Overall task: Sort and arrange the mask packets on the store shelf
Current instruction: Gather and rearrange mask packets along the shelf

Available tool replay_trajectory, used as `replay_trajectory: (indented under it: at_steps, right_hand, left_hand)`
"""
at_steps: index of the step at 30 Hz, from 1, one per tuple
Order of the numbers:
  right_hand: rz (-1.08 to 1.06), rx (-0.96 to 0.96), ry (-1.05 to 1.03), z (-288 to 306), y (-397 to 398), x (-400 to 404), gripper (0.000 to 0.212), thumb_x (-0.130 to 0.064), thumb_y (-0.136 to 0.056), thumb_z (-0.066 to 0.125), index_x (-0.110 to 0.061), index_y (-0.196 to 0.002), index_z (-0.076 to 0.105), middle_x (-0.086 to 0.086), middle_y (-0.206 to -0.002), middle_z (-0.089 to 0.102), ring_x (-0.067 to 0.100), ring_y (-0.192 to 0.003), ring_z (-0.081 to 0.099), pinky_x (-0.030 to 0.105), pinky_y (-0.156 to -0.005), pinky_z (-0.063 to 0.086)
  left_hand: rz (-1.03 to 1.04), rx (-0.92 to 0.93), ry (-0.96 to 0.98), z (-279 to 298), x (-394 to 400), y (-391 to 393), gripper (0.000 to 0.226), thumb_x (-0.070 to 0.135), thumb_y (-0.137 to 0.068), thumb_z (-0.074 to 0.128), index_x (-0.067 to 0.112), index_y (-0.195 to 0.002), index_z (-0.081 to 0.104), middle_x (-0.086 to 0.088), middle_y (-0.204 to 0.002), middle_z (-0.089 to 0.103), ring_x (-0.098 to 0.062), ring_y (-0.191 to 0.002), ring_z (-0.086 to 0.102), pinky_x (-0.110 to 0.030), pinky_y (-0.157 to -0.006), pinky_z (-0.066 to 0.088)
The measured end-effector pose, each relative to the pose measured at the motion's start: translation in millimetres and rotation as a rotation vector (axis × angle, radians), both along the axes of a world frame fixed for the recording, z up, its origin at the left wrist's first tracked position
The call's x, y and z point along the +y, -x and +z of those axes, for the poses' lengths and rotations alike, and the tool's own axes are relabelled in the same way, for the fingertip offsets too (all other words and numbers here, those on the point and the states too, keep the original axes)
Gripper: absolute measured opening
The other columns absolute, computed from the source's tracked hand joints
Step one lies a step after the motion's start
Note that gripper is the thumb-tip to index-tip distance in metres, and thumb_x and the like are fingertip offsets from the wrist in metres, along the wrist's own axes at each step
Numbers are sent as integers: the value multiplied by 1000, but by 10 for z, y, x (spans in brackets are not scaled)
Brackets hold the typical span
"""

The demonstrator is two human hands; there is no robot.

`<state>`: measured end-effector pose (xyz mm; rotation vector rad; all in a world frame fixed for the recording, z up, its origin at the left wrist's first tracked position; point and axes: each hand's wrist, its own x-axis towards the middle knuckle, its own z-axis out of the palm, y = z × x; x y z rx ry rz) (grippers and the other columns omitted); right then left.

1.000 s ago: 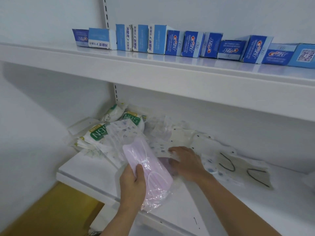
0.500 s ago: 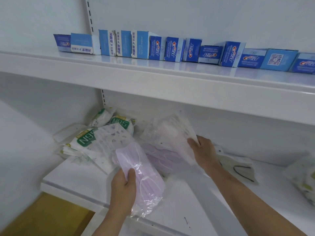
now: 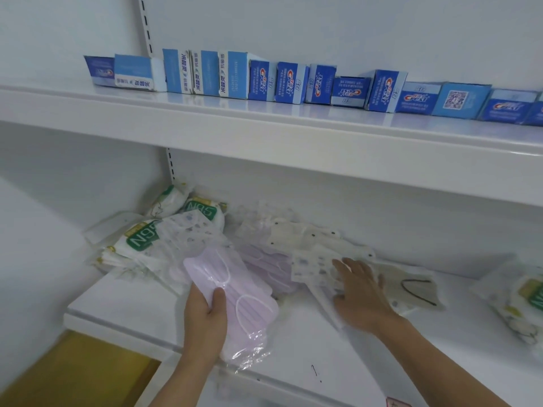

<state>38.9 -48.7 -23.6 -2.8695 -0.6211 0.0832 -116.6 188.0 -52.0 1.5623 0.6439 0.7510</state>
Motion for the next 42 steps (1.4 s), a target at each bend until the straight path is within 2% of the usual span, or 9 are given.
replay_trajectory:
  at_steps: [5,10,14,18,22,27,33,37,42]
  right_hand:
    - [247,-187,-526,169,229,629,50,-7,-88,58,-23,-135,57,-7,-140,54,13,-126,51,19,-102,36]
    - [230,186,-297,46,-27,1283,59,-42,-88,71,-25,-142,53,-2,-138,59,21,-128,55,33,-107,43]
    - [111,150,-347,-52,-255,1307,26,-43,-83,75,-23,-100,76,-3,-97,75,17,-92,70,27,-76,50]
    - [3,2,-578,-19,-289,1262,35,-25,-91,66,-15,-59,55,0,-55,56,18,-53,51,30,-56,42]
    - [88,-606,-719,63,-130,1133,3,-12,-91,72,-14,-89,72,1,-73,71,21,-64,62,35,-76,51]
    - [506,-361,-597,-2,463,1045,25,-42,-101,49,-26,-99,67,-6,-82,68,16,-77,61,35,-77,50]
    - [35,1,-739,-27,172,1193,21,-21,-100,53,-21,-111,71,-5,-110,72,15,-104,66,21,-88,46]
    - [129,177,-242,-22,-96,1291,49,-49,-85,69,-32,-131,64,-8,-130,64,20,-124,57,34,-108,41]
    - [-21,-32,-480,-28,-199,1266,22,-28,-93,58,-18,-75,65,-1,-77,68,27,-82,64,34,-74,52]
  left_hand:
    - [-17,-25,23,47,-14,22,51,-5,-94,58,28,-131,48,15,-115,62,-3,-106,61,-26,-88,48]
    - [-27,-46,41,92,-35,84,89,-14,-85,62,42,-146,30,18,-131,52,5,-112,55,-16,-82,44]
    - [-4,-77,60,194,-106,103,119,-14,-87,63,61,-150,-5,21,-147,26,1,-108,54,-19,-87,45]
    - [-68,-57,-72,111,-44,62,86,-16,-87,60,41,-148,40,38,-138,42,24,-111,50,4,-82,39]
    - [-123,45,-126,11,34,24,39,-5,-95,57,30,-100,75,27,-105,72,3,-109,63,-15,-97,46]
    - [-142,-23,42,81,16,42,40,58,-88,65,21,-101,72,14,-101,73,1,-98,65,-19,-86,46]
    - [53,70,66,41,-4,14,34,16,-98,62,6,-72,42,-9,-67,39,-21,-63,43,-35,-59,36]
    - [138,35,147,101,-86,74,39,0,-93,59,14,-68,33,-2,-62,29,-15,-55,29,-31,-52,30]
    - [97,10,107,163,-156,139,18,-4,-90,57,8,-103,51,0,-75,49,-22,-63,48,-32,-58,45]
